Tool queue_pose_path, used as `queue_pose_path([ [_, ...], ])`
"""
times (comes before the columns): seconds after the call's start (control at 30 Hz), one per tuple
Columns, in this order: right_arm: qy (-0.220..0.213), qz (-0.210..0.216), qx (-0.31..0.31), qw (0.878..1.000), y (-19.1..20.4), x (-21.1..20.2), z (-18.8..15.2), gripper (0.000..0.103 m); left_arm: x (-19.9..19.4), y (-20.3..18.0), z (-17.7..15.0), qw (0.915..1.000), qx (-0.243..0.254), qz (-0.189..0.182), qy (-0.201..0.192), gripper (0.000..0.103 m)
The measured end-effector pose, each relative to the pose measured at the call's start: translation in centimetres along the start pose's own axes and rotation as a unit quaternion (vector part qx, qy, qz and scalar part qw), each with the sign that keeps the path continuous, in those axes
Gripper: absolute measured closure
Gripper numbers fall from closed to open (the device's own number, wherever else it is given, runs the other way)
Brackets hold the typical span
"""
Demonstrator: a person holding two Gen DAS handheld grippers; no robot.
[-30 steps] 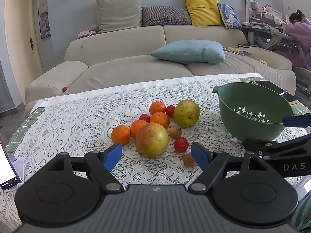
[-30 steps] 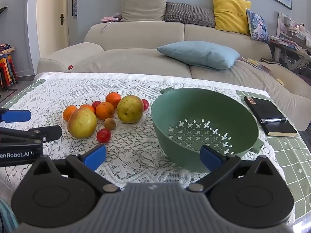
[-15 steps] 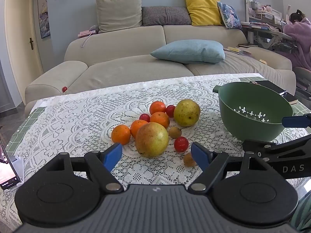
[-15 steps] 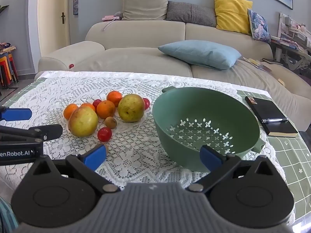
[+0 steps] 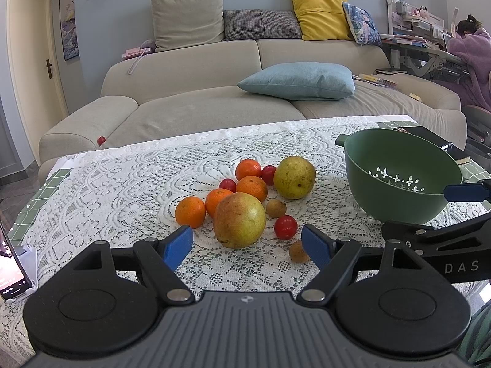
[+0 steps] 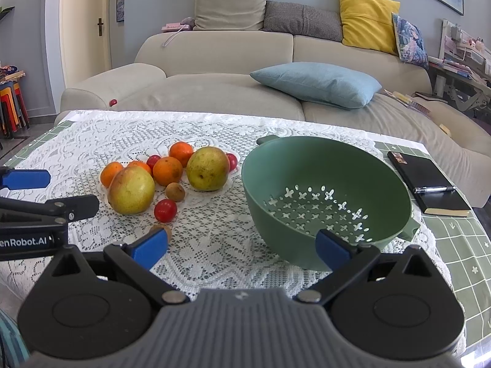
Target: Organize fruits
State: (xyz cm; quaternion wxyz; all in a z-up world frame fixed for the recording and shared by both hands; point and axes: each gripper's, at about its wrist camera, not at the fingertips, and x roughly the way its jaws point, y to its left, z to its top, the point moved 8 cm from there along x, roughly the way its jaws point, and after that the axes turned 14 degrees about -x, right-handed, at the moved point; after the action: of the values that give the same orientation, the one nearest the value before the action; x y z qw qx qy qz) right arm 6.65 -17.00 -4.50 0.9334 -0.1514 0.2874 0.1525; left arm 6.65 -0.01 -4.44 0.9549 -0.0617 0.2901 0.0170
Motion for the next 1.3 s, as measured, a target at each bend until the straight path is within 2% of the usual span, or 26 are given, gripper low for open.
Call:
queue_pose_path([
  [0.13,-0.022,0.005,-0.008,1.000,0.3,-0.2,0.1,0.004,0.0,0.0,0.1,1.0000,0.000,-0.005,-0.004,0.010],
  [0.37,-0.090,0.020,-0.047,0.995,1.2,-0.4,1.2,0.004,1.4,-0.1,0.2,0.9998,0.008,-0.013,-0.013,0.021],
  [0.5,-0.099,0.020,-0.049,0.994,1.2,0.7,1.6,0.004,2.3,0.3,0.6,0.9996,-0.006,-0.022,-0.015,0.022],
  [0.67,-0.083,0.035,-0.061,0.994,1.5,2.3,2.2,0.013,3.3,0.5,1.2,0.9994,-0.021,-0.027,-0.004,0.022],
  [0.73,-0.083,0.038,-0.072,0.993,1.7,2.8,2.5,0.020,3.7,0.7,1.3,0.9994,-0.024,-0.026,0.002,0.022],
  [0.87,-0.077,0.029,-0.104,0.991,1.6,3.9,3.3,0.028,4.8,1.1,1.5,0.9993,-0.024,-0.020,0.019,0.022],
  [0.97,-0.074,0.029,-0.126,0.989,1.3,4.4,4.1,0.028,5.6,1.3,1.8,0.9991,-0.016,-0.019,0.035,0.022],
  [1.2,-0.034,0.073,-0.200,0.976,1.8,6.8,5.9,0.029,7.5,1.4,2.2,0.9954,0.020,-0.028,0.089,0.021],
  [1.3,-0.024,0.087,-0.224,0.970,1.9,7.9,6.8,0.029,8.1,1.5,2.7,0.9947,0.043,-0.025,0.090,0.021],
])
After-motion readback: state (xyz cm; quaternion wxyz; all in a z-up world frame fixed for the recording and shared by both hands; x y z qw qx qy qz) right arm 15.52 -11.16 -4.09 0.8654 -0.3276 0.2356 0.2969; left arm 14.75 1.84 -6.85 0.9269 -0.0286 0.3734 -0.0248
